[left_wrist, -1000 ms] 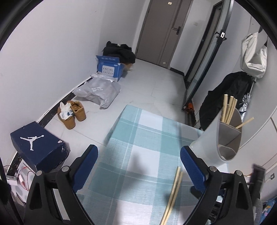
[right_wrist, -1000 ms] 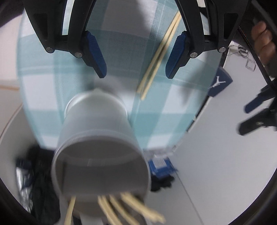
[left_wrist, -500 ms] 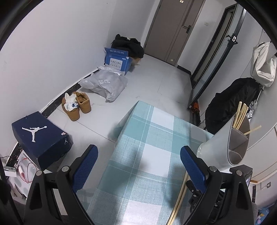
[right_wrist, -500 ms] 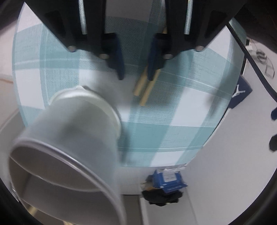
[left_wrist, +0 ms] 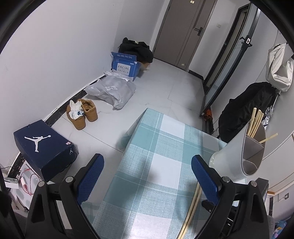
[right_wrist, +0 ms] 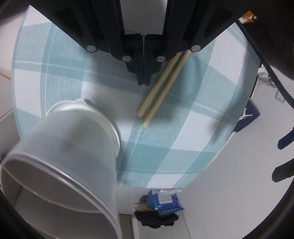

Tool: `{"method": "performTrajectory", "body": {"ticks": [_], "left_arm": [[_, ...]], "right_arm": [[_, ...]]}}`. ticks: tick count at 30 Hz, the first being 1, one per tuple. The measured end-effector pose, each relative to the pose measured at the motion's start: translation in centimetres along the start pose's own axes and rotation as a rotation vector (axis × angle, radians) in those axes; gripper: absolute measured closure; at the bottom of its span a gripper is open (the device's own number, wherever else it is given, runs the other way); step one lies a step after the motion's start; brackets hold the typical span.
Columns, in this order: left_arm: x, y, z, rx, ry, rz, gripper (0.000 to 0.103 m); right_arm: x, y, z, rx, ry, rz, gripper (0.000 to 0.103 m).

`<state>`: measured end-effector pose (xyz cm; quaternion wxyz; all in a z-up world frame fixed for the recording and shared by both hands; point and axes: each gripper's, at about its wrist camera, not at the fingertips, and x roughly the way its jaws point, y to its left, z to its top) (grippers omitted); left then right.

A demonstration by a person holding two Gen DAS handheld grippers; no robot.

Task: Organize utensils
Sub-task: 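Move both grippers back down to the last two chopsticks, then close the right gripper on one of the last chopsticks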

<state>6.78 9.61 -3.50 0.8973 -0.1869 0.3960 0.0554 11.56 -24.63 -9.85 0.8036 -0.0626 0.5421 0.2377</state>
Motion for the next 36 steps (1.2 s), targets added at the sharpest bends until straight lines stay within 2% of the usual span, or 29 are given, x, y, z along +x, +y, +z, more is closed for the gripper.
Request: {"method": "performTrajectory", "body": {"ticks": [3, 8, 11, 14, 16, 19, 21, 24, 27, 36], "left_arm": [[-0.1, 0.0, 0.0, -0.003, -0.004, -0.002, 0.009], [0.0, 0.2, 0.0, -0.006, -0.001, 0.003, 0.009], [0.1, 0.3, 0.0, -0.006, -0.002, 0.011, 0.009], [0.1, 0.3, 0.0, -0.009, 0.000, 0.023, 0.009], [0.1, 0.4, -0.1, -0.013, 0.002, 0.027, 0.009], [0.3, 0.6, -0.1, -0.023, 0.010, 0.030, 0.009], [0.3, 0.6, 0.0, -0.028, 0.010, 0.027, 0.009], [0.3, 0.6, -0.1, -0.024, 0.010, 0.029, 0.009], [0.3, 0.7, -0.1, -0.028, 0.012, 0.028, 0.009], [0.7, 0.3, -0.2, -0.028, 0.030, 0.014, 0.009]], "right_arm": [[-0.5, -0.5, -0.5, 0.006, 0.007, 0.010, 0.103], [-1.4, -1.4, -0.1, 0.102, -0.027, 0.082, 0.099], [-0.6, -0.7, 0.5, 0.136, -0.022, 0.094, 0.089], [0.5, 0.4, 1.1, 0.127, -0.004, 0.044, 0.084], [0.4, 0.9, 1.1, 0.105, -0.022, -0.006, 0.080], [0.6, 2.0, 1.6, 0.067, -0.034, -0.079, 0.080], [0.9, 2.2, 2.1, 0.061, -0.030, -0.087, 0.080], [1.1, 2.4, 2.5, 0.037, -0.005, -0.103, 0.088], [1.3, 2.5, 2.3, -0.005, 0.016, -0.071, 0.091], [-0.6, 0.9, -1.0, -0.159, 0.139, 0.031, 0.091]]}}
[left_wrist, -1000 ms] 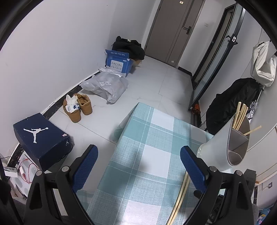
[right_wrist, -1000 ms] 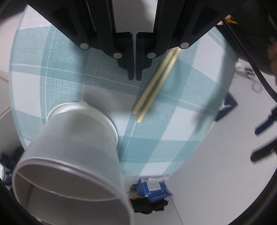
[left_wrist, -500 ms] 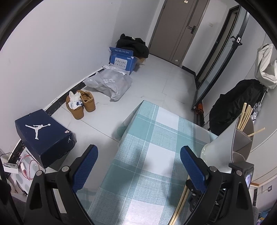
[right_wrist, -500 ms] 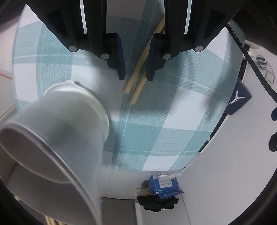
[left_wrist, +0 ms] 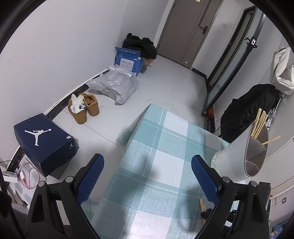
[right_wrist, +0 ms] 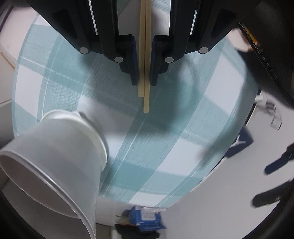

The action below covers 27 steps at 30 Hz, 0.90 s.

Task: Organize utensils
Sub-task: 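Close the right gripper on one of the last chopsticks, then grasp the last chopstick with the left gripper while the right gripper holds its chopstick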

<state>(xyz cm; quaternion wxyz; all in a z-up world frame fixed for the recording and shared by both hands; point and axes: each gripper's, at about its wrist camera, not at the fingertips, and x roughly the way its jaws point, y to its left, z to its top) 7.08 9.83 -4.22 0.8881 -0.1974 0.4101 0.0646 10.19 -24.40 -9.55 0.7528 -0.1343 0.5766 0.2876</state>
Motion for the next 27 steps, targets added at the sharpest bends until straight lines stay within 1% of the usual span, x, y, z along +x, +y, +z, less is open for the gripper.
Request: {"method": "performTrajectory", "body": {"ticks": [3, 7, 10, 11, 12, 13, 17, 19, 21, 23, 24, 25, 26, 27], "left_arm": [[0.3, -0.3, -0.1, 0.015, 0.003, 0.012, 0.009], [0.7, -0.3, -0.3, 0.020, 0.017, 0.026, 0.009], [0.8, -0.2, -0.3, 0.016, 0.024, 0.032, 0.009], [0.8, -0.2, -0.4, 0.017, 0.026, 0.035, 0.009], [0.9, -0.2, -0.4, 0.017, 0.027, 0.034, 0.009], [0.9, -0.3, -0.5, 0.017, 0.029, 0.035, 0.009], [1.2, -0.6, -0.8, 0.035, 0.040, 0.046, 0.009], [1.4, -0.8, -0.9, 0.048, 0.050, 0.045, 0.009], [1.6, -1.0, -1.2, 0.065, 0.068, 0.046, 0.009], [1.8, -1.1, -1.5, 0.077, 0.090, 0.037, 0.009], [2.1, -1.3, -1.7, 0.083, 0.116, 0.032, 0.009], [2.4, -1.4, -2.0, 0.086, 0.143, 0.021, 0.009], [2.7, -1.5, -2.2, 0.084, 0.175, 0.002, 0.009], [3.1, -1.8, -2.6, 0.080, 0.213, -0.020, 0.009]], "right_arm": [[-0.1, -0.2, -0.2, -0.012, 0.003, 0.007, 0.089], [-0.5, -0.6, 0.4, -0.004, -0.033, 0.020, 0.089], [-0.1, -0.6, 0.4, -0.008, -0.017, 0.002, 0.089], [0.1, -0.6, 0.3, -0.014, -0.007, -0.011, 0.089], [-0.1, -0.6, 0.2, -0.020, -0.018, -0.018, 0.089], [0.0, -0.6, 0.2, -0.029, -0.005, -0.038, 0.089], [0.4, -0.6, 0.7, -0.023, 0.009, -0.032, 0.089], [0.6, -0.3, 1.0, -0.037, 0.010, -0.050, 0.090], [0.8, 0.2, 1.3, -0.069, 0.008, -0.068, 0.088], [0.9, 0.4, 1.4, -0.082, 0.001, -0.067, 0.095], [0.8, 0.3, 1.4, -0.079, -0.001, -0.054, 0.099], [0.7, -0.1, 1.4, -0.064, -0.008, -0.030, 0.099], [0.6, -0.5, 1.3, -0.050, -0.018, -0.024, 0.099], [0.1, -1.3, 1.0, -0.026, -0.043, -0.011, 0.100]]}}
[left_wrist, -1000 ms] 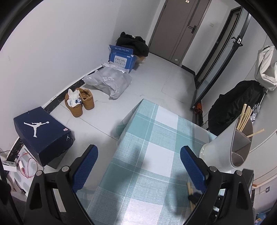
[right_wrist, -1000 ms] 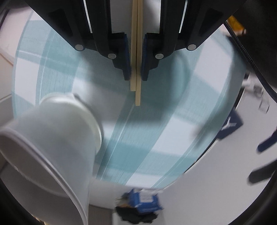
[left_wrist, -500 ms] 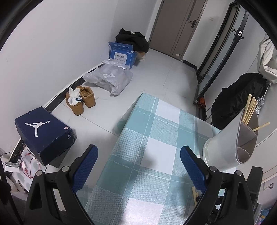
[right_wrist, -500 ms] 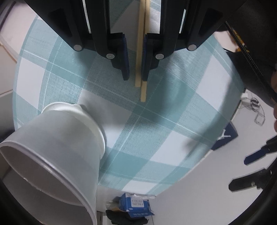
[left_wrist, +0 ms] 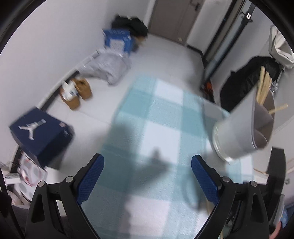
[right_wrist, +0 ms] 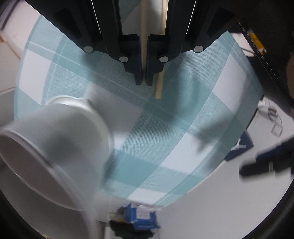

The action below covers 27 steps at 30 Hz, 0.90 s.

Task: Organize utensils
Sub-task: 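Grasp the last chopstick with the left gripper while the right gripper holds its chopstick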

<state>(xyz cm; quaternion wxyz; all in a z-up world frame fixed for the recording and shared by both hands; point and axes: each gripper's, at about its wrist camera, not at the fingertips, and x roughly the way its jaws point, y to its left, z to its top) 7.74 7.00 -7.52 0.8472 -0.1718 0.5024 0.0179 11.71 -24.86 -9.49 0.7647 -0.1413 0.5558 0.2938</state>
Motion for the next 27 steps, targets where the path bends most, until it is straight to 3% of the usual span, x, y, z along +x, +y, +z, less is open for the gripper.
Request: {"method": "performTrajectory", "body": {"ticks": [4, 10, 16, 18, 22, 24, 27], "left_arm": [[1.1, -2.0, -1.0, 0.010, 0.085, -0.037, 0.009], [2.6, -7.3, -2.6, 0.122, 0.167, -0.046, 0.014], [5.1, -9.8, -3.8, 0.142, 0.275, 0.018, 0.043], [5.2, -10.0, -3.9, 0.136, 0.277, 0.054, 0.059], [5.3, -10.5, -4.0, 0.112, 0.258, 0.118, 0.077], [5.4, -11.0, -3.9, 0.119, 0.246, 0.148, 0.092], [5.4, -11.4, -3.8, 0.108, 0.226, 0.181, 0.100]], "right_arm": [[-2.9, -2.7, -1.1, 0.115, -0.116, 0.076, 0.100], [-9.0, -8.1, -4.3, 0.316, -0.360, 0.189, 0.099], [-11.7, -11.4, -6.5, 0.428, -0.502, 0.241, 0.099], [-12.3, -12.5, -7.2, 0.433, -0.530, 0.243, 0.099], [-12.7, -13.1, -8.1, 0.436, -0.563, 0.248, 0.099], [-13.0, -13.3, -8.5, 0.441, -0.571, 0.253, 0.099], [-13.2, -13.8, -8.9, 0.451, -0.578, 0.254, 0.099]]}}
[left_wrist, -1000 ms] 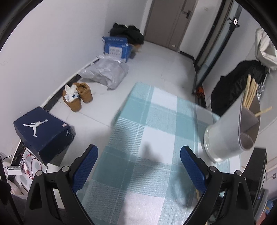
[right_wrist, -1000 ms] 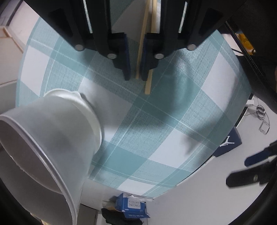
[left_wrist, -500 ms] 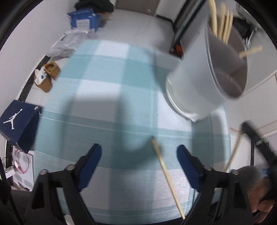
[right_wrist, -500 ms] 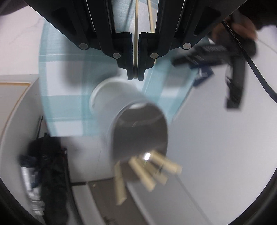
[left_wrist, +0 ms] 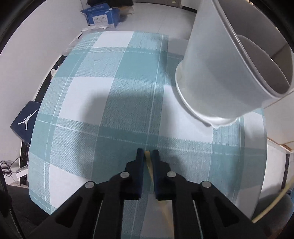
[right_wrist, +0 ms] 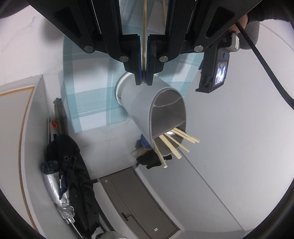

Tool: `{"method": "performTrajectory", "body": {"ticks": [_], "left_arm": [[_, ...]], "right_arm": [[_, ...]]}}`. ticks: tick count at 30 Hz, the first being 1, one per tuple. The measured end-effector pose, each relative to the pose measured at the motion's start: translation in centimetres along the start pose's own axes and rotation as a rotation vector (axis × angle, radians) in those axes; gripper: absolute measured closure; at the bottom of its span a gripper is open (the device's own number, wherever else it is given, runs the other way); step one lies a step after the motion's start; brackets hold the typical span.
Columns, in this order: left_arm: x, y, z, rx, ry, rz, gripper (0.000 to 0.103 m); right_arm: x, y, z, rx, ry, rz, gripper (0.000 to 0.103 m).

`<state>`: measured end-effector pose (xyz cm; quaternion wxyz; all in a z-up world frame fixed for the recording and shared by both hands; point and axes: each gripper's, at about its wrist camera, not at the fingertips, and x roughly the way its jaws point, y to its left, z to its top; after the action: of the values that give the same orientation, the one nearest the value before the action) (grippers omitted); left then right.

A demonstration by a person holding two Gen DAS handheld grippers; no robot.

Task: Organize utensils
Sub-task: 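Grasp the last chopstick with the left gripper while the right gripper holds its chopstick, then carry both chopsticks over the white holder and lower them in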

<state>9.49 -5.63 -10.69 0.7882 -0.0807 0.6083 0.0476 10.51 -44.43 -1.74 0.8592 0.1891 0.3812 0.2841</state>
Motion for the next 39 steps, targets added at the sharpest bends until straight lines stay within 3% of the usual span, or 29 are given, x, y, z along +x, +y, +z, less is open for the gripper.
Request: {"method": "performTrajectory", "body": {"ticks": [5, 12, 17, 28, 39], "left_arm": [[-1.6, 1.2, 0.3, -0.062, -0.063, -0.025, 0.101], [-9.1, 2.6, -1.0, -0.048, -0.320, -0.102, 0.101], [-13.2, 2.2, -1.7, -0.042, -0.440, -0.168, 0.101], [-15.3, 0.7, 0.9, 0.017, -0.507, -0.268, 0.101], [-22.4, 0.5, 5.1, 0.034, -0.641, -0.409, 0.101]], "right_arm": [[-1.0, 0.2, 0.1, -0.004, -0.031, 0.005, 0.099], [-3.1, 1.7, 1.0, -0.061, -0.121, -0.007, 0.099], [-3.9, 3.6, 1.6, -0.109, -0.165, -0.019, 0.099], [-4.9, 8.2, 4.9, -0.207, -0.263, -0.002, 0.099], [-5.5, 11.5, 13.2, -0.304, -0.413, 0.006, 0.099]]}}
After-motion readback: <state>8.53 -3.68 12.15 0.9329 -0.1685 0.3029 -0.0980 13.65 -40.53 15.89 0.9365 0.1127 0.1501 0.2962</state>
